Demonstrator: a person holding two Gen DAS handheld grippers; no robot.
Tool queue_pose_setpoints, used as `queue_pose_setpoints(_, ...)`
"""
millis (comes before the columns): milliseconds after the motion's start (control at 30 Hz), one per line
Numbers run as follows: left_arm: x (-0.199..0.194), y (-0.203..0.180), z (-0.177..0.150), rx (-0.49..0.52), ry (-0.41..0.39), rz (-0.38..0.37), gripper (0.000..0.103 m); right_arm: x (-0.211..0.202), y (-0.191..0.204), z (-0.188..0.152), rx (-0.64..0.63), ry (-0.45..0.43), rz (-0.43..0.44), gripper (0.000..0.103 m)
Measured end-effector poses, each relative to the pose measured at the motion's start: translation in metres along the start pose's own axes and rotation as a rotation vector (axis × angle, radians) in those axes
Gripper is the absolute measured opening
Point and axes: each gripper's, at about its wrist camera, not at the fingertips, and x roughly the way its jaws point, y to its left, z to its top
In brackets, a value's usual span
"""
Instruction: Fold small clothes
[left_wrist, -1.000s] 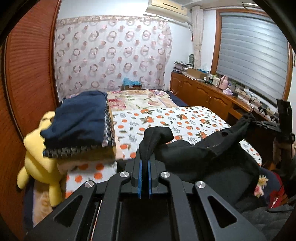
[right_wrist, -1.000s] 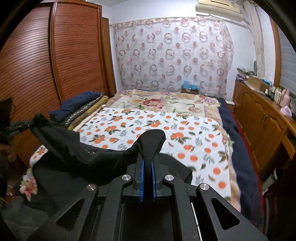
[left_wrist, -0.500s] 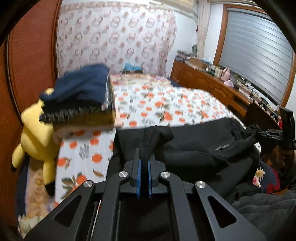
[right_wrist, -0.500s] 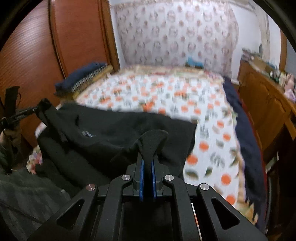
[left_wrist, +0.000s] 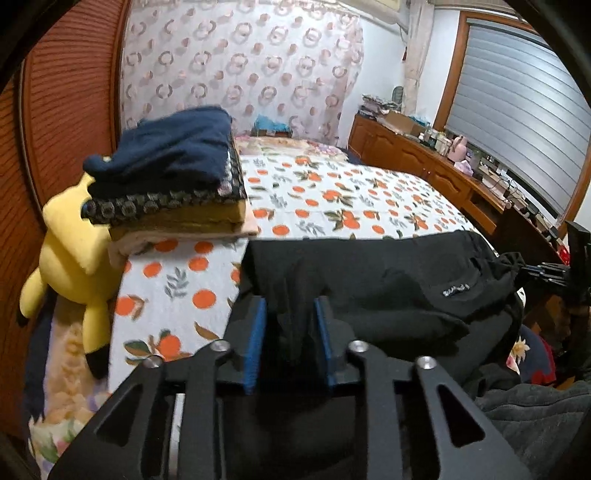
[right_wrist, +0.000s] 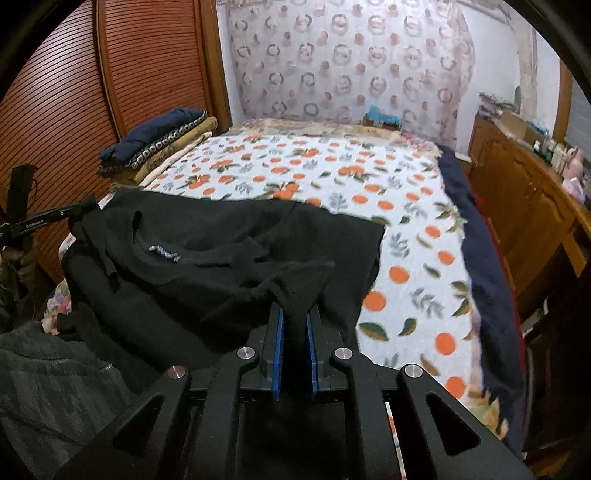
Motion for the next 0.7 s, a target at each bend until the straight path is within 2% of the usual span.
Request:
queue_pose_setpoints(67, -0.006, 0.001, 0.004, 0.011, -0.024, 0.008, 0.045, -0.007, 0.001, 0.002, -0.012, -0.012, -0.017, 0.020)
queue_pose_setpoints(133, -0.010, 0.003, 0.010, 0.014, -0.036, 0.007, 0.047, -0.014, 0.002, 0.004, -0.034, -0.029, -0.024, 0.027)
queue_pose_setpoints(167, -0.012, 0.005, 0.014, 0.011, -0.045, 0.008, 0.053, -0.016, 0.002, 0.005, -0.041, -0.038, -0.025, 0.027)
queue_pose_setpoints(200, -0.015, 0.007, 0.017, 0.008, -0.062, 0.011, 0.066, -0.017, 0.000, 0.006, -0.042, -0.043, -0.025, 0.028)
queue_pose_setpoints(233, -0.016, 0.007, 0.021, 0.008, -0.072, 0.012, 0.070, -0.018, -0.002, 0.008, -0.041, -0.050, -0.029, 0.030)
queue_pose_setpoints(267, -0.018, 0.008, 0.026, 0.013, -0.088, 0.021, 0.080, -0.017, -0.004, 0.010, -0.039, -0.057, -0.037, 0.036)
queue_pose_setpoints(300, -0.018, 0.008, 0.029, 0.021, -0.095, 0.029, 0.081, -0.016, -0.008, 0.012, -0.035, -0.064, -0.043, 0.043)
queue_pose_setpoints(367, -0.014, 0.007, 0.036, 0.031, -0.096, 0.033, 0.081, -0.012, -0.014, 0.016, -0.022, -0.078, -0.038, 0.048)
queue_pose_setpoints(500, 0.001, 0.009, 0.045, 0.027, -0.087, 0.027, 0.081, 0.006, -0.021, 0.027, -0.009, -0.089, -0.035, 0.053)
queue_pose_setpoints(700, 0.040, 0.019, 0.057, 0.032, 0.008, 0.015, 0.081, 0.049, -0.025, 0.036, 0.015, -0.048, 0.021, 0.053)
